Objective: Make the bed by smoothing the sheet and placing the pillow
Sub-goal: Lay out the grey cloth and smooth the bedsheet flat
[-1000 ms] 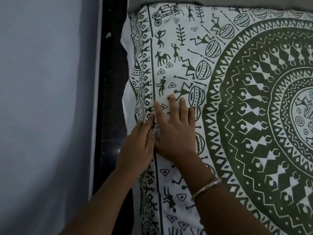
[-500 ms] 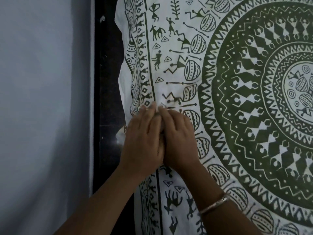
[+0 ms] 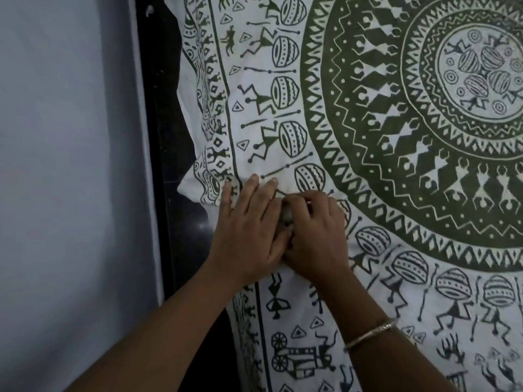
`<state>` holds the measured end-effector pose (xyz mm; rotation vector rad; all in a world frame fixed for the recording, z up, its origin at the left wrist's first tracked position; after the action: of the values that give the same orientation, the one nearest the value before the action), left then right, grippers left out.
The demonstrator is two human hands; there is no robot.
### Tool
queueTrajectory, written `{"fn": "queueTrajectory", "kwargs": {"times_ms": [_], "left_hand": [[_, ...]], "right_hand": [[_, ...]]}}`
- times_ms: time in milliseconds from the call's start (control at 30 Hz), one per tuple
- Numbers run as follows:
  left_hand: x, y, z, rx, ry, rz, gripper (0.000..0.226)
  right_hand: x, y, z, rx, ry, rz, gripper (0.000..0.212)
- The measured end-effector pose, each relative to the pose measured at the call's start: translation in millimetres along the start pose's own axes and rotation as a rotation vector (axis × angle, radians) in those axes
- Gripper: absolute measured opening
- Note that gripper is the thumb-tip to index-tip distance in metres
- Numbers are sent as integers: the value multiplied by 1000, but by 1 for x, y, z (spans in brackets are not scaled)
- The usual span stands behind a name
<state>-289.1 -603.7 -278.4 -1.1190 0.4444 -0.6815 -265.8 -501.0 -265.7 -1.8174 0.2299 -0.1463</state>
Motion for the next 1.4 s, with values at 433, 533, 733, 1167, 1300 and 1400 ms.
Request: {"fn": "queueTrajectory", "kwargs": {"times_ms": [433, 533, 733, 1167, 1300, 1400], "left_hand": [[11, -12, 59, -43, 103, 60, 37], [-25, -10, 83, 41, 228, 85, 35], [-80, 29, 108, -56, 258, -175, 59], [-158, 56, 126, -378, 297, -802, 95], [-161, 57, 128, -394, 328, -925, 99], [-171, 52, 131, -389, 403, -1078, 100]], "right_hand": [[36, -17, 42, -177, 29, -173, 33], [28, -39, 79, -98, 207, 55, 37], [26, -31, 146, 98, 718, -274, 75], [-4, -41, 164, 12, 679, -654, 88], [-5, -48, 167, -66, 717, -744, 88], [-8, -52, 171, -202, 848, -768, 84]]}}
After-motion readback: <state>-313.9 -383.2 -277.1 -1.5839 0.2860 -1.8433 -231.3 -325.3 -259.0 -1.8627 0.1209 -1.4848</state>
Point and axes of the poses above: each hand's wrist, its own x-axis away from the middle knuckle, its own y-axis out of the palm, z = x × y, the point moved 6 cm from there along -x, towards the middle knuckle, and after that the axes turned 8 degrees about y, right-handed, at the moved point
